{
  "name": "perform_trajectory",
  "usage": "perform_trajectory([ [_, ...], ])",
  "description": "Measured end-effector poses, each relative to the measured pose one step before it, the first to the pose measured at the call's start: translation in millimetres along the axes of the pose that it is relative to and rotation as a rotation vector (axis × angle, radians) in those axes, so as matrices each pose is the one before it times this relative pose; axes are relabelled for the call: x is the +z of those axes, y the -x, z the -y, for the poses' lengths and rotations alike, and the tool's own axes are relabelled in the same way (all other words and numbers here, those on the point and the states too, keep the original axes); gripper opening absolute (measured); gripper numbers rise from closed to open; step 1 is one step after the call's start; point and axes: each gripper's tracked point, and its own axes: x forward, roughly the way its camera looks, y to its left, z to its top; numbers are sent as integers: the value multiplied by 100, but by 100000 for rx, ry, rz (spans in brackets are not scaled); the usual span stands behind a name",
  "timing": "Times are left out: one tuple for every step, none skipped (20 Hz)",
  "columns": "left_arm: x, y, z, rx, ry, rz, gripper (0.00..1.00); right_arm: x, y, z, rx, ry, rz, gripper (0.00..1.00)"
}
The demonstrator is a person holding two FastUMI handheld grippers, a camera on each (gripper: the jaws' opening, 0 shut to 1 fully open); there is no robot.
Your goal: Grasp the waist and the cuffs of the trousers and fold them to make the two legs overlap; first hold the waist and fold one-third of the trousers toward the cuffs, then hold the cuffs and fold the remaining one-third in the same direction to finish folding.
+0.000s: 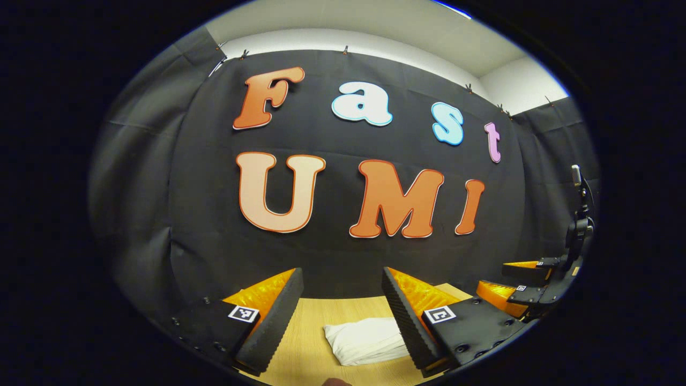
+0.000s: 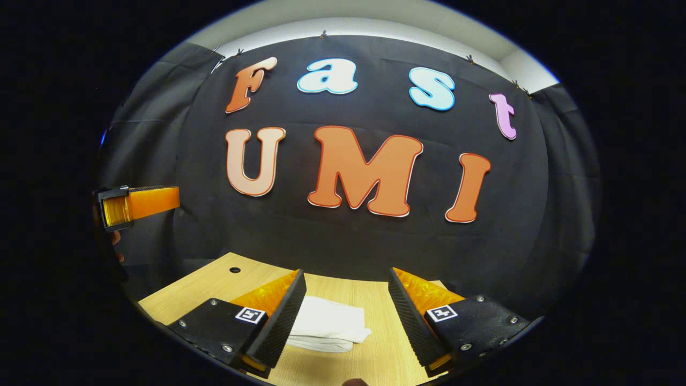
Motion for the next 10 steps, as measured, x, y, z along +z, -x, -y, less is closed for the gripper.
perform_trajectory([
  [158, 612, -15, -814, 304, 523, 99, 367, 493, -656, 189, 389, 709, 94],
  [102, 674, -254, -710, 553, 665, 96, 370, 419, -483, -257, 801, 1150, 94],
  [204, 577, -137, -202, -179, 504, 94, 368, 563, -150, -622, 954, 1282, 94],
  [223, 739, -124, 140, -190, 949, 96, 360, 518, -152, -546, 778, 1002, 94],
  [282, 753, 32, 776, -504, 772, 96, 216, 387, -48, -465, 301, 456, 95],
  [153, 839, 47, 719, 150, 579, 94, 88, 274, -48, 289, -267, -55, 95],
  [153, 527, 377, -457, 291, 776, 94, 288, 522, 8, 193, -249, 663, 96],
  [229, 420, 19, -285, -127, 885, 96, 257, 275, 269, -108, -24, 944, 96],
  [188, 360, 61, 150, -1000, 921, 96, 267, 171, 383, -273, 115, 1068, 96],
  [82, 251, 317, 668, -1228, 683, 96, 145, 217, 374, -93, 62, 791, 96],
])
